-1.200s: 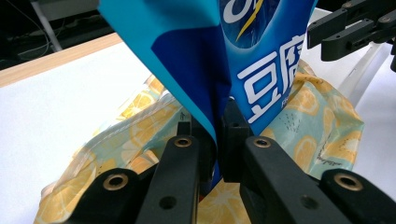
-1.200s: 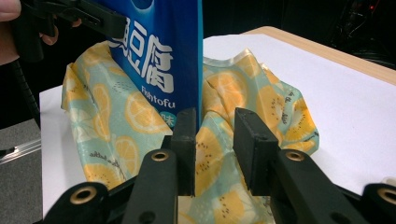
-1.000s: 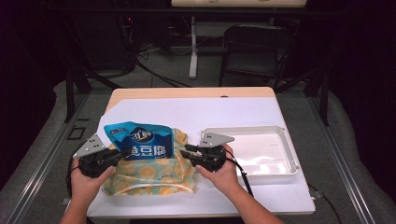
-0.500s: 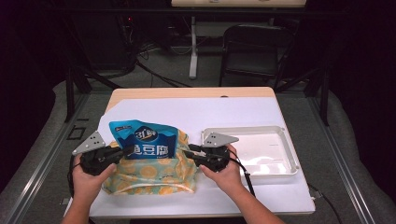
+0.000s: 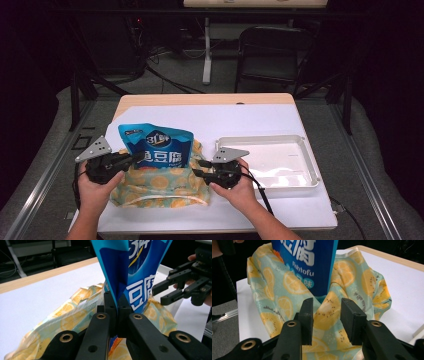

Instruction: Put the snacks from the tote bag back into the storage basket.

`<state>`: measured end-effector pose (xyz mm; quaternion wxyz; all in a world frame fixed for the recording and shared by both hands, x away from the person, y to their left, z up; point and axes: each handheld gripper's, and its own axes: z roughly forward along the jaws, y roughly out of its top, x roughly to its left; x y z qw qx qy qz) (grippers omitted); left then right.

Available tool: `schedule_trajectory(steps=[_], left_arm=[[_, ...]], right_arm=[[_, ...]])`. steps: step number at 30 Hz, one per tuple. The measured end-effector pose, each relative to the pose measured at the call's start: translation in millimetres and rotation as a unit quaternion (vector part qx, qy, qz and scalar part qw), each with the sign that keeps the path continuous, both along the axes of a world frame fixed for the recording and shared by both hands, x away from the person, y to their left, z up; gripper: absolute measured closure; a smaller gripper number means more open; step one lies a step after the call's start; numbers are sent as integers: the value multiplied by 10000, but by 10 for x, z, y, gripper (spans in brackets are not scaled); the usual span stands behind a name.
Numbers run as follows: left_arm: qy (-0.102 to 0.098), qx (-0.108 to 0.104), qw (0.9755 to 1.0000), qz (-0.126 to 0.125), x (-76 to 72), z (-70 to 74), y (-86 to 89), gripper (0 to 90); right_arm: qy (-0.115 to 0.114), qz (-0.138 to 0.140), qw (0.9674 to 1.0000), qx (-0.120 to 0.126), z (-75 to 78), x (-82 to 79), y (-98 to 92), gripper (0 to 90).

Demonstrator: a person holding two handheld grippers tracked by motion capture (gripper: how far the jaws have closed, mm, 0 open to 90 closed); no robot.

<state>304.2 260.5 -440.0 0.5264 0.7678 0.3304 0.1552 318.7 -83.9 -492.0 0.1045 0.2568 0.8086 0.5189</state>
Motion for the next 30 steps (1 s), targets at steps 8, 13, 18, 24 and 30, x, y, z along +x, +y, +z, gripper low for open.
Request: schedule_trajectory(steps=[8, 13, 18, 24, 30], left_arm=[[-138, -8, 9999, -10, -2, 147, -10, 900], [-205, -16, 9998, -23, -4, 248, -44, 900], [-275, -14, 9996, -29, 4, 335, -78, 900], [-343, -49, 9994, -36, 2, 442, -97, 900], [-408, -6, 9992, -48, -10, 543, -113, 900]], right_arm=[[110, 35, 9999, -115, -62, 5, 40, 618], [149, 65, 9997, -209, -86, 4, 61, 620], [219, 72, 9992, -325, -122, 2, 85, 675], [230, 35, 9983, -532, -158, 0, 105, 812], [277, 58, 9979, -580, -189, 3, 120, 833]])
